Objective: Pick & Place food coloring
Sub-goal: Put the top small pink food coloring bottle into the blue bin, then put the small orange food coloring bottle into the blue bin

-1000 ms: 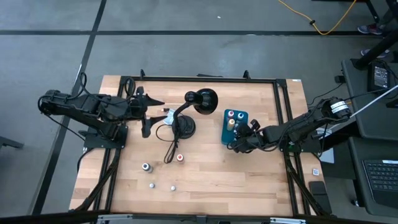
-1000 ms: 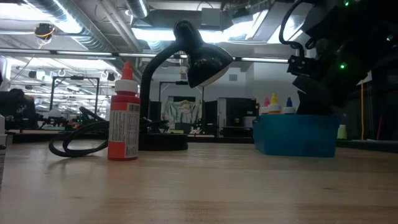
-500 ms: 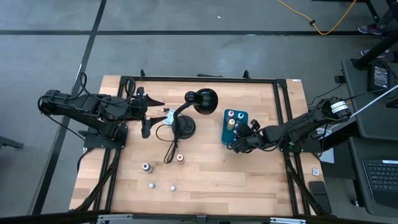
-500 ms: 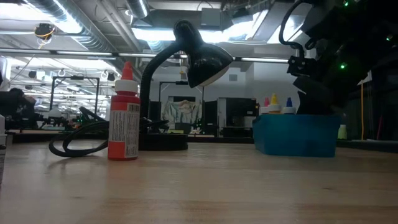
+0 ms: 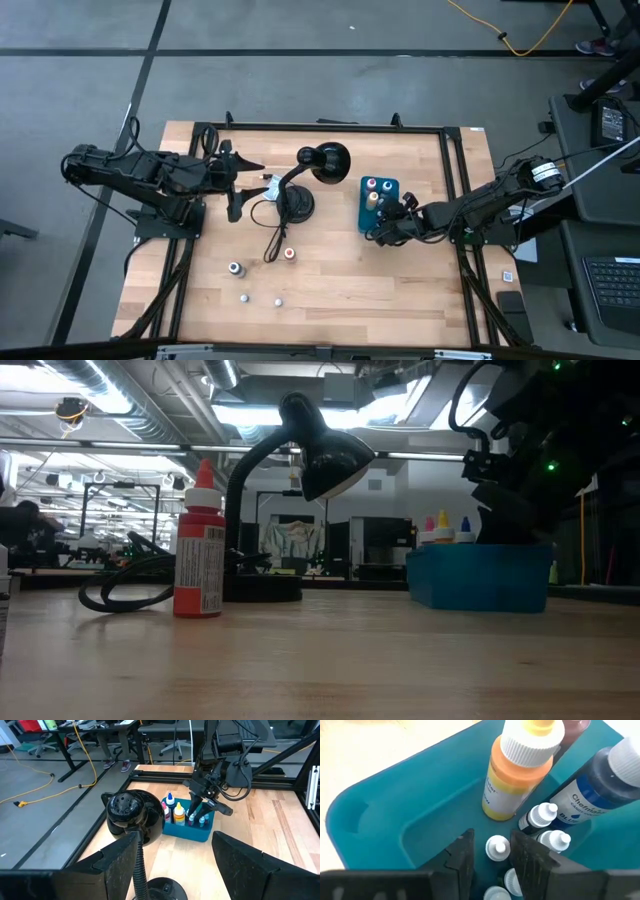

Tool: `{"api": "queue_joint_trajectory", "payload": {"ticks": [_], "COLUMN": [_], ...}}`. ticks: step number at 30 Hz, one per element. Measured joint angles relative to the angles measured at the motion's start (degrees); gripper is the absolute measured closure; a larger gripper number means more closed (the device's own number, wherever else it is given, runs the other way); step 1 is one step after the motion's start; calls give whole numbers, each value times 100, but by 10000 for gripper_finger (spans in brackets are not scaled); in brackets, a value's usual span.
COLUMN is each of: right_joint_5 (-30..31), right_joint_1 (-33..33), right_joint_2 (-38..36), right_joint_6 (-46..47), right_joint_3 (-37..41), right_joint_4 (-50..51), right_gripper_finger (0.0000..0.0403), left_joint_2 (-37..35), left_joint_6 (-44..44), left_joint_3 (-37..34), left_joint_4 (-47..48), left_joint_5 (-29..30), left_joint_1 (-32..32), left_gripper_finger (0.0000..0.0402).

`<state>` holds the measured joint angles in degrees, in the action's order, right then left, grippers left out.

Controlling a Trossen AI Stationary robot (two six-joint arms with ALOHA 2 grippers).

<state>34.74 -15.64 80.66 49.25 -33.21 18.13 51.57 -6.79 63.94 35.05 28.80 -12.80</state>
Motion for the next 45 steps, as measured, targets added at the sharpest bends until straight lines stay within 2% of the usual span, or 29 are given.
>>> {"api": "queue_joint_trajectory", "payload": {"ticks": [14,26,31,37,45], "right_joint_5": [307,525,522,411,109], "right_joint_1": [-1,-25,-122,-337,-834], "right_joint_2": [-3,-9,-9,-9,-9], "right_joint_6": [-309,-606,-898,-1236,-1389], "right_joint_3": [-499,-1445,-1922,-2524,-3173], "right_joint_4": [471,1949,2498,2785,2803], "right_gripper_finger": [276,262,238,200,174], "left_joint_2": [0,27,230,850,1785], "left_joint_6": [-168,-1606,-2526,-3321,-4702], "left_joint_3": [0,0,2,0,0], "left_joint_4": [213,1456,2004,2090,2087], "left_joint_5": [-1,223,312,341,1203], "left_joint_1": [0,-112,-458,-1176,-2115], "left_gripper_finger": [149,150,151,151,151]}}
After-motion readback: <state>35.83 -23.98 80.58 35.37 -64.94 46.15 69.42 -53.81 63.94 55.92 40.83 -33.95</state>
